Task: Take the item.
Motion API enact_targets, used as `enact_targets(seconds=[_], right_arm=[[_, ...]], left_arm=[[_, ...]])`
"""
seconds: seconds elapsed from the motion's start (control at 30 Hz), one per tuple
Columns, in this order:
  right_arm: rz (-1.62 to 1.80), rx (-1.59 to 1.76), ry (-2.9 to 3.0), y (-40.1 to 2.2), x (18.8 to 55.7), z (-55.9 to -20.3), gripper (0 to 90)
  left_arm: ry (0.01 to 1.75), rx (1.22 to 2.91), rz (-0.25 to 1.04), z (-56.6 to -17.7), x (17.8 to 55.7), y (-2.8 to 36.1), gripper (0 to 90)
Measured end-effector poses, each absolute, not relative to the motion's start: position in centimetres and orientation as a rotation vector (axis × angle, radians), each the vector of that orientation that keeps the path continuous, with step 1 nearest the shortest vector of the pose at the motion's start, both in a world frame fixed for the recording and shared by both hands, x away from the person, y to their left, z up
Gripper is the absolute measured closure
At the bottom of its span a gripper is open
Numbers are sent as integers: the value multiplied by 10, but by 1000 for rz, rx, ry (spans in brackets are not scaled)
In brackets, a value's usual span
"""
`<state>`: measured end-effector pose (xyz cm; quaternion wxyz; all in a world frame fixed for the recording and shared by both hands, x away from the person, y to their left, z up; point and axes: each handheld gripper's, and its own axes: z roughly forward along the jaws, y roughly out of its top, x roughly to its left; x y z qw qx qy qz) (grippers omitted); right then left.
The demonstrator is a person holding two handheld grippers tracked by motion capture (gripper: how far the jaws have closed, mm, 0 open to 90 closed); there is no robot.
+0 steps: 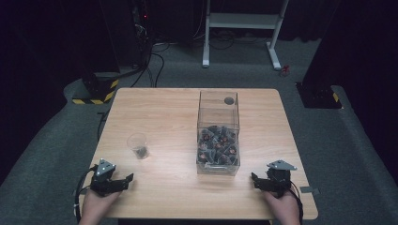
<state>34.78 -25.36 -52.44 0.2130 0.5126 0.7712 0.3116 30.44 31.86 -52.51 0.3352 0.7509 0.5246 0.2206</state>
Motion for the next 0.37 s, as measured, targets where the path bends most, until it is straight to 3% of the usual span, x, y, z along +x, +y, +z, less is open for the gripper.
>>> enact_targets(seconds=[0.37], right_arm=[[867,1425,2143,-254,348,-524,101]], left_arm=[[1354,1998,579,-529,302,314,142]])
